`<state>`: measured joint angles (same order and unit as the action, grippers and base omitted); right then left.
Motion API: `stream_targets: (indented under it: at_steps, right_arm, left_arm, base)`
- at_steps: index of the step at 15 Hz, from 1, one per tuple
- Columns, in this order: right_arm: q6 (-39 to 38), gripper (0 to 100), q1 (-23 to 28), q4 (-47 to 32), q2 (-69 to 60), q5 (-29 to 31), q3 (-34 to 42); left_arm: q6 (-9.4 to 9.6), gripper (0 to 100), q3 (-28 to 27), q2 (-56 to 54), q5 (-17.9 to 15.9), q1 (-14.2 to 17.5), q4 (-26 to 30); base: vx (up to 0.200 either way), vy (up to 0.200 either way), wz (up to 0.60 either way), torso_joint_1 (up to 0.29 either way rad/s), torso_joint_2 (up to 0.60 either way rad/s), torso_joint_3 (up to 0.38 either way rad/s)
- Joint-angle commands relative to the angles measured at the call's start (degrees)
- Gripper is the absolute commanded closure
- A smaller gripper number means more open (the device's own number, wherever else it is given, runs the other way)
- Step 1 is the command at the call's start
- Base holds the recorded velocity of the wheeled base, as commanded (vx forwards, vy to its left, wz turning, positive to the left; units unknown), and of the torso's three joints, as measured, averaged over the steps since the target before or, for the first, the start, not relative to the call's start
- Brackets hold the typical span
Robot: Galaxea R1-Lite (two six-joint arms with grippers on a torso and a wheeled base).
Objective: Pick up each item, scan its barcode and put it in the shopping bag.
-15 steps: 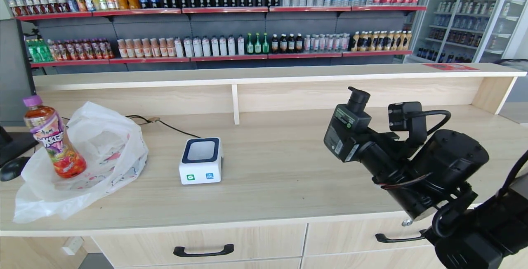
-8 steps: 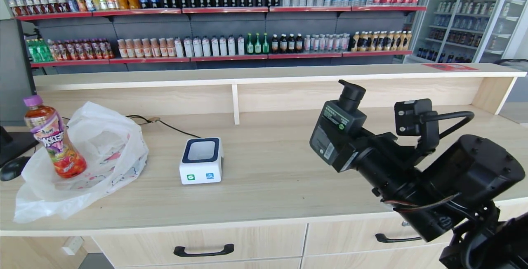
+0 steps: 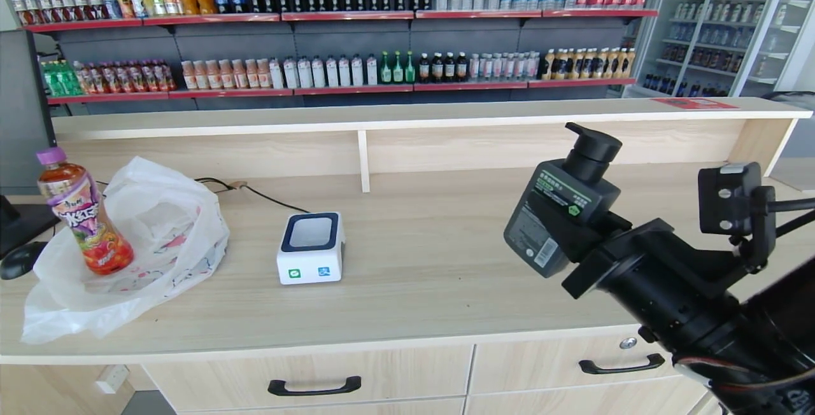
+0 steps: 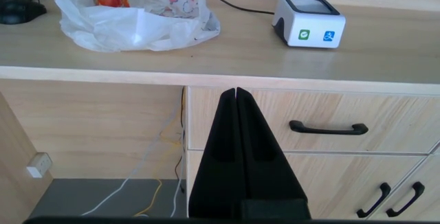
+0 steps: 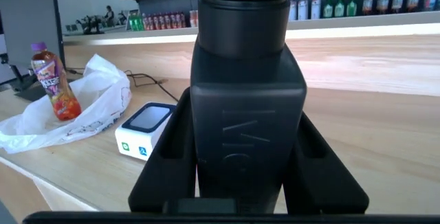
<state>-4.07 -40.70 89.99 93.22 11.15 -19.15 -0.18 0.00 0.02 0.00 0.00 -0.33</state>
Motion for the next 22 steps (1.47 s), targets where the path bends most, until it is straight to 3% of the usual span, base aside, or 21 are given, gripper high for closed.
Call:
stream_targets:
  at_steps: [1, 6, 9, 12, 15, 18, 22]
  right_arm:
    - [-0.2, 100, 0.0, 0.0, -2.4, -0.1, 1.7]
    - [-5.3, 100, -0.3, 0.0, -6.0, -0.5, 3.8]
    - [-6.8, 100, -0.2, 0.0, -7.0, -9.7, 3.0]
    - [-14.5, 100, -0.3, 0.0, -8.3, -16.9, 2.8]
    - [-22.9, 100, -0.3, 0.0, -9.0, -20.3, 2.5]
    - [-27.3, 100, -0.3, 0.0, -9.2, -26.6, 0.0]
    - [-31.5, 100, -0.8, 0.0, -7.4, -30.3, -2.3]
  left_arm:
    - [0.01, 100, 0.0, 0.0, 0.0, 0.0, 0.0]
    - [0.09, 100, 0.0, 0.0, 0.0, 0.0, 0.0]
    - [0.09, 100, 0.0, 0.0, 0.0, 0.0, 0.0]
    - [0.09, 100, 0.0, 0.0, 0.0, 0.0, 0.0]
    - [0.09, 100, 0.0, 0.0, 0.0, 0.0, 0.0]
    - [0.09, 100, 0.0, 0.0, 0.0, 0.0, 0.0]
    - [0.09, 100, 0.0, 0.0, 0.0, 0.0, 0.0]
  base:
    - [0.0, 0.0, 0.0, 0.0, 0.0, 0.0]
    - [0.0, 0.0, 0.0, 0.0, 0.0, 0.0]
    - [0.0, 0.0, 0.0, 0.0, 0.0, 0.0]
    - [0.0, 0.0, 0.0, 0.0, 0.0, 0.0]
    - [0.0, 0.0, 0.0, 0.0, 0.0, 0.0]
    - [0.0, 0.0, 0.0, 0.0, 0.0, 0.0]
    - [0.0, 0.0, 0.0, 0.0, 0.0, 0.0]
